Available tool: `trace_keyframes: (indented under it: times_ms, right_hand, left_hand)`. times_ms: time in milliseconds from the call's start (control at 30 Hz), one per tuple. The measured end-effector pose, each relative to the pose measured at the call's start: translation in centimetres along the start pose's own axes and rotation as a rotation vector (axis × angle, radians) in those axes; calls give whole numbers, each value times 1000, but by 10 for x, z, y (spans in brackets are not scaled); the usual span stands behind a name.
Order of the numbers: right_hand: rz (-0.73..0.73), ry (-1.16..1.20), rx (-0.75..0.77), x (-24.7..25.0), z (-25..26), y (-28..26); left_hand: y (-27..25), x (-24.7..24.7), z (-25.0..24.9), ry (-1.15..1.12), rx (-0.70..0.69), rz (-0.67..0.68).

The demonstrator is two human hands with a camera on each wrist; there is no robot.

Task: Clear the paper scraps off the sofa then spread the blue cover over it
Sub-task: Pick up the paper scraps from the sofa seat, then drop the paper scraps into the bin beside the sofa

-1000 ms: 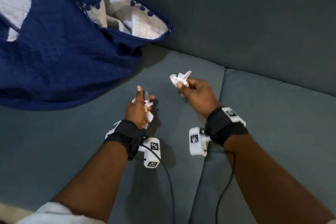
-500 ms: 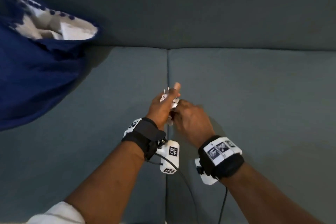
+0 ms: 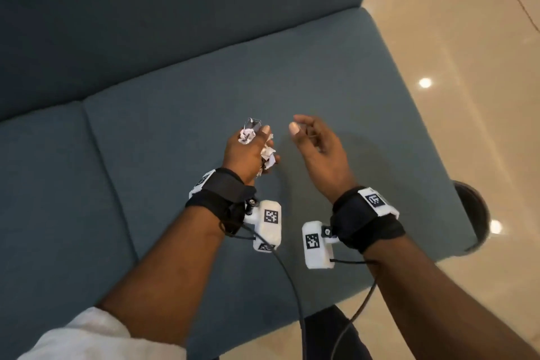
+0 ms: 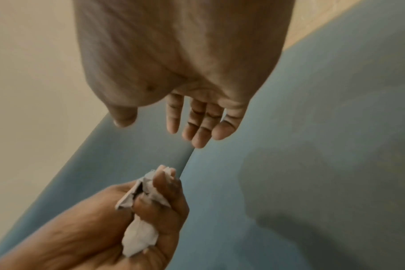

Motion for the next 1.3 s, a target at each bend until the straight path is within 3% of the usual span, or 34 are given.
trace_keyframes:
  times_ms: [133,233,300,367,433,567,733,933,1133,1233,1300]
  right_hand:
    - [79,-178,237,60,-27,2]
    - [-15,-332,394,96,-51,-6]
    - [-153,-380,373,130,-70,-10]
    - [-253,-478,311,168,-90,-12]
    - [-309,-572,288,206,-113,-16]
    - [-377,-660,204,254,-154,-25]
    - [-454,-483,193,303,-187,-31]
    - [-594,-383,175,347,-212,-42]
    - [-645,-318,32,397,-258,-66]
    - [-673,-285,-48,415,-293,-77]
    - [-695,-257,-109,420,-318,-82]
  left_hand:
    - [-3,-97,33,-54,145,223]
    - [-8,-166,59,-240,394,302]
    - [-24,-213,72,-326,517,375]
    - [-39,-251,85,-184,482,427]
    - [-51,-285,100,-207,609,495]
    - [-60,-329,127,-190,716,600]
    - [-62,-373,160,-192,826,649]
    - [-71,-423,189,-12,866,724]
    - [-94,-485,217,155,1104,773]
    - [-87,-510,255,444,1050,773]
    - [-80,-522,283,666,935,668]
Point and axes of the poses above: each hand's wrist, its own y-axis towards the middle knuckle, its own x-axis out of the back of the hand, z = x × y, the point moved 3 cm from there along y, towards the middle knuckle, and after that the axes turned 5 degrees about -y, right-handed, at the moved point
